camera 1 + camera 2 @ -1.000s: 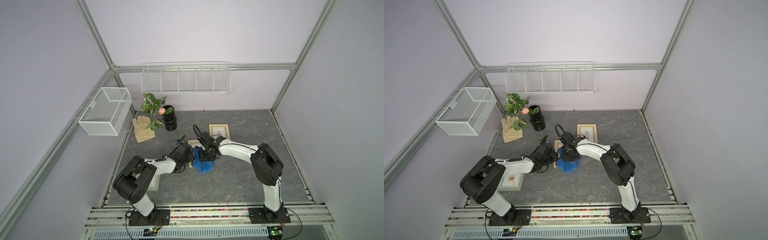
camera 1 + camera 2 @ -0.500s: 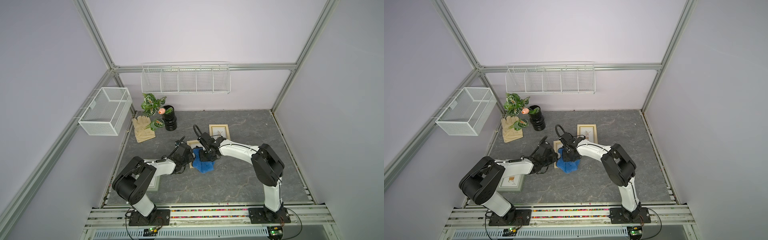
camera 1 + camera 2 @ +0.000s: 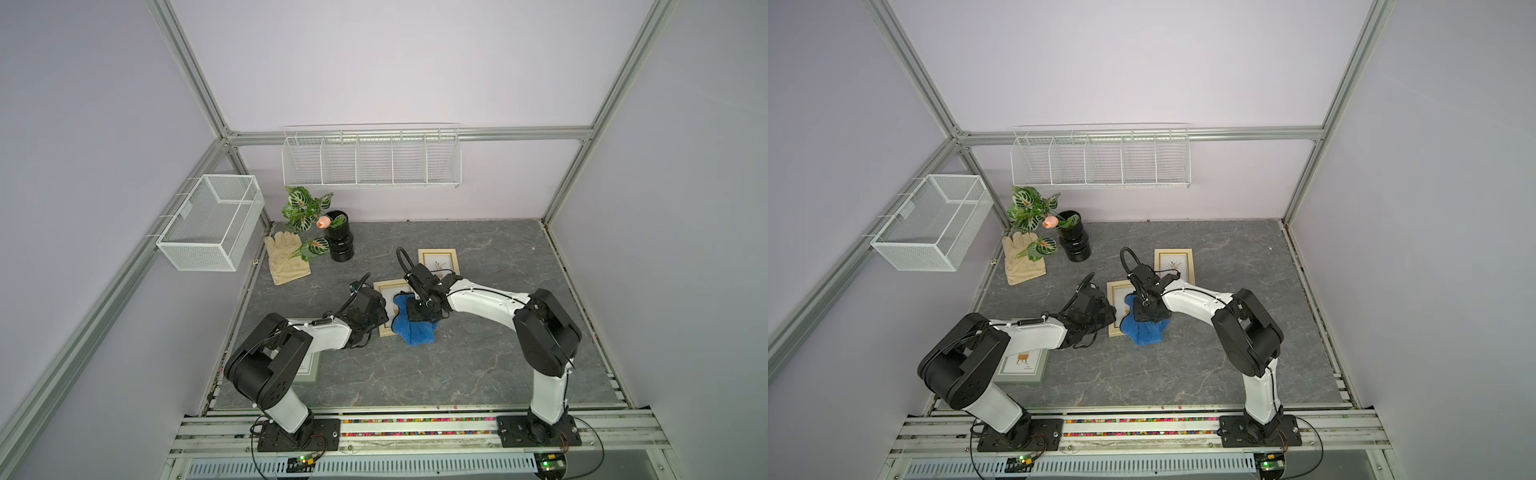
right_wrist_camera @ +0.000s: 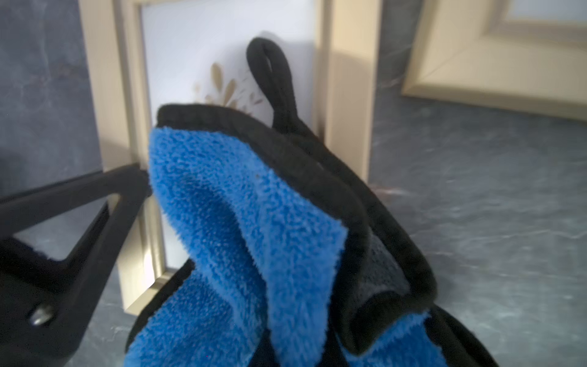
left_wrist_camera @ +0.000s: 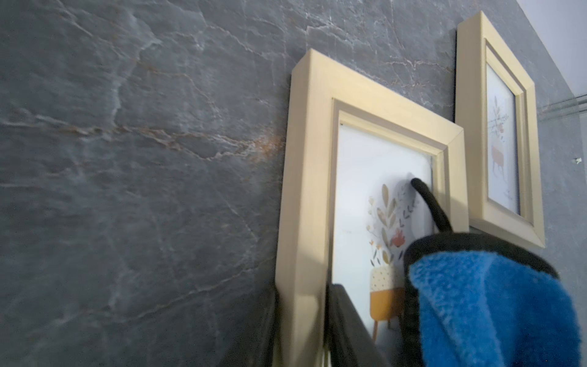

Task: Wipe the picture frame with a cloth
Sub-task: Wipe the dirt from the picture frame.

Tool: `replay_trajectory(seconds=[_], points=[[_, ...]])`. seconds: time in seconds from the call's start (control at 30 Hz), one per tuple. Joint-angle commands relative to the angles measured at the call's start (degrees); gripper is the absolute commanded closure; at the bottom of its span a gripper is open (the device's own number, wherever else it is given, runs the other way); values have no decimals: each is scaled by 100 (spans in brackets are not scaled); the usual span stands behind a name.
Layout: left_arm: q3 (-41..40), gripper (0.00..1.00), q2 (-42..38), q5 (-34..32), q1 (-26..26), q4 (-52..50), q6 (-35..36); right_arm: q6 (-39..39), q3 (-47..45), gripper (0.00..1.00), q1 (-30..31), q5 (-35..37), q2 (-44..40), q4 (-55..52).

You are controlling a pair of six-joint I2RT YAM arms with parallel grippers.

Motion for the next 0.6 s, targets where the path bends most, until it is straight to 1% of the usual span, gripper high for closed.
replay_trajectory(seconds=[0.0, 0.03, 0.1, 0.27, 0.33, 0.43, 0.57], points=[[-502, 70, 527, -31, 31, -1770, -123, 244, 89, 93, 164, -419, 350, 63], [-498, 70, 524, -29, 32, -1783, -141, 232, 108, 93, 158, -402, 388, 46], [-498, 69, 528, -48, 32, -1824, -160, 142, 109, 93, 98, -136, 348, -169], [-513, 69, 494, -78, 32, -1855, -175, -27, -587, 93, -327, 375, -266, -291], [-523, 69, 479, -76, 32, -1834, -177, -114, -612, 93, -363, 480, -327, -383], [-533, 69, 488, -58, 28, -1807, -184, -55, -496, 93, -201, 208, -256, -232], [-548, 69, 497, -12, 25, -1738, -178, 224, -130, 93, 112, -360, 88, 54]])
